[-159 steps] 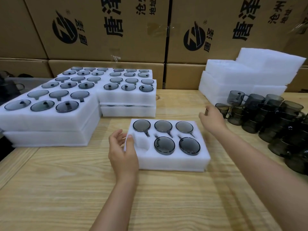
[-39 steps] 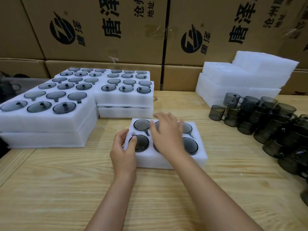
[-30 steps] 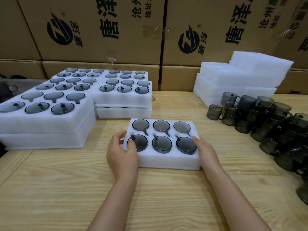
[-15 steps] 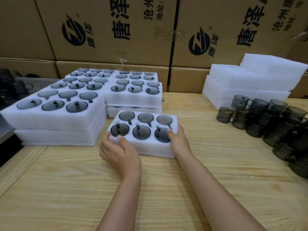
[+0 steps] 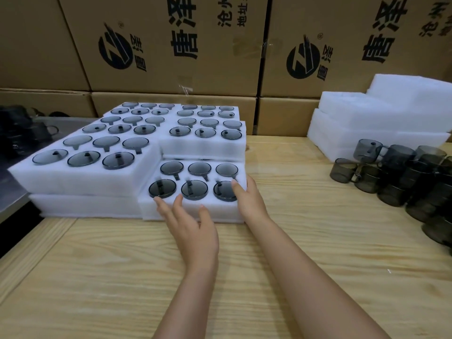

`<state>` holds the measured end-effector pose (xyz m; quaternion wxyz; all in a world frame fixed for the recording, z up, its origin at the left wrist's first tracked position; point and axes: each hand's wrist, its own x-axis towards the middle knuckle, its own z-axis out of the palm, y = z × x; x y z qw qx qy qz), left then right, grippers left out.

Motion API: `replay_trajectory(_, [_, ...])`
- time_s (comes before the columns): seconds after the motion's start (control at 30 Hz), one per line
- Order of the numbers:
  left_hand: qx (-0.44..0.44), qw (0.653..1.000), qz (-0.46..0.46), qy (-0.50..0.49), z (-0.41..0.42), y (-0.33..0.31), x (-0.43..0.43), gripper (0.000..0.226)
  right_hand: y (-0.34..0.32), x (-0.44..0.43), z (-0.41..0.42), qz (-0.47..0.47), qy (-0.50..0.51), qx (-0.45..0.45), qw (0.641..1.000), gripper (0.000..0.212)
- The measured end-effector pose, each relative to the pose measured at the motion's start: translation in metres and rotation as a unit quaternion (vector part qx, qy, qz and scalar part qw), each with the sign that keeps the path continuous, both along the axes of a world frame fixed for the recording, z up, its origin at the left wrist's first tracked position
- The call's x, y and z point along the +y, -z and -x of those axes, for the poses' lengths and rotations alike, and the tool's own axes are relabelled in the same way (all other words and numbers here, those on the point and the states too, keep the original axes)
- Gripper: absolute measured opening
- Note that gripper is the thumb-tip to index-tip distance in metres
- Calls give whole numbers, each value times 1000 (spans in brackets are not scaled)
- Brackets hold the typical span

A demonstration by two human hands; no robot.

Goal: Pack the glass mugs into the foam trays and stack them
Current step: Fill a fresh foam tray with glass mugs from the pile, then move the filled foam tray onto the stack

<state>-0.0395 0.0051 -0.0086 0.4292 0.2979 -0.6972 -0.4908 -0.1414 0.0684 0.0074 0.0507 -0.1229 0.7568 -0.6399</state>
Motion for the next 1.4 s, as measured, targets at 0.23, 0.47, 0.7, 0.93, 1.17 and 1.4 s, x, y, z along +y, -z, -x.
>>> replay_trajectory(0.23, [-7, 981, 189, 55, -14, -10, 21, 37, 2, 55, 1, -35, 54, 117, 991, 42])
replay_trajectory(0.47, [-80, 953, 264, 124, -15, -7, 23, 19, -81, 146, 120, -247, 206, 327, 889, 53])
replay_trajectory(0.7, [-97, 969, 212, 80, -12, -9, 27, 24, -134, 208, 242, -484, 226, 172, 828, 68])
replay_trajectory(0.93, [-101, 969, 201, 101, -11, -11, 25, 23, -119, 197, 249, -502, 270, 174, 803, 48])
replay_trajectory(1.17, [-99, 976, 162, 108, -12, -11, 28, 25, -126, 194, 224, -445, 300, 212, 817, 32])
replay_trajectory(1.4, [-129, 969, 162, 134, -12, -9, 23, 16, -116, 185, 127, -227, 315, 274, 880, 35])
